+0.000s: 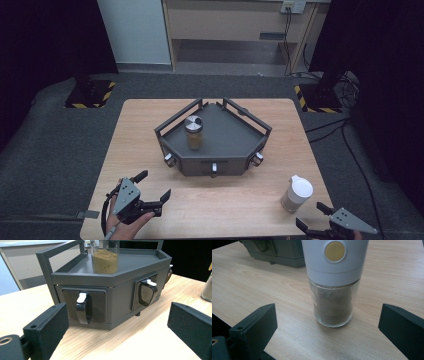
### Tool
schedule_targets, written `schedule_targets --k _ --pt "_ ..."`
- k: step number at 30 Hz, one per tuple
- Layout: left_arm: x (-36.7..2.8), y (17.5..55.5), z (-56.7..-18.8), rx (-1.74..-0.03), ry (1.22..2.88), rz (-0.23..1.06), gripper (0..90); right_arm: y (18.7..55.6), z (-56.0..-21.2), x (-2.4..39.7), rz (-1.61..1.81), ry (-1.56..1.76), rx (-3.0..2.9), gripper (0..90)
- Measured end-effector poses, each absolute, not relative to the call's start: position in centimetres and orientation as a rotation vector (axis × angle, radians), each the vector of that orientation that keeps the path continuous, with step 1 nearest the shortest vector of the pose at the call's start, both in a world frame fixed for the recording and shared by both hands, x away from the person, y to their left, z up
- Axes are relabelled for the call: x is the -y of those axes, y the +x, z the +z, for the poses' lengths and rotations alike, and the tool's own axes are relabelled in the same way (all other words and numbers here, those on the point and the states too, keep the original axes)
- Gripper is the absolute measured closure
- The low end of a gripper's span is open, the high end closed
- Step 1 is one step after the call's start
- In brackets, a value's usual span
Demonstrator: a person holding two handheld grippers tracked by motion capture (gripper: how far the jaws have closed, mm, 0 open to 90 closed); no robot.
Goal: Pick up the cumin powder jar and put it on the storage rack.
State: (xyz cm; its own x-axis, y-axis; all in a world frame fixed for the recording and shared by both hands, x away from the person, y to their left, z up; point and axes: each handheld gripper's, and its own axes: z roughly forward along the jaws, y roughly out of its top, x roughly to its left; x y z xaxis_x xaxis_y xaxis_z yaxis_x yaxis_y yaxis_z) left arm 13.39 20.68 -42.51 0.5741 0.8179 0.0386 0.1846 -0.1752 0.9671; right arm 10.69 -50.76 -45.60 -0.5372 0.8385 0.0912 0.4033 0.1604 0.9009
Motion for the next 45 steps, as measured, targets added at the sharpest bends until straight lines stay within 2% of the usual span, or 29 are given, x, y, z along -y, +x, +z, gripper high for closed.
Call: schedule_targets --k 14,28,45 --pt "-21.1 11.5 -44.7 -0.908 1.666 0.725 2.6 10.7 -45.6 50.8 1.343 1.177 -2.015 2.6" --pt "-21.1 10.6 -45.1 -0.907 1.698 0.798 2.8 10.6 -45.6 51.0 1.359 1.179 -2.001 2.5" --pt "-20.9 10.4 -45.8 -0.924 1.726 0.801 2.7 10.4 -45.7 51.0 1.371 1.179 -1.993 2.5"
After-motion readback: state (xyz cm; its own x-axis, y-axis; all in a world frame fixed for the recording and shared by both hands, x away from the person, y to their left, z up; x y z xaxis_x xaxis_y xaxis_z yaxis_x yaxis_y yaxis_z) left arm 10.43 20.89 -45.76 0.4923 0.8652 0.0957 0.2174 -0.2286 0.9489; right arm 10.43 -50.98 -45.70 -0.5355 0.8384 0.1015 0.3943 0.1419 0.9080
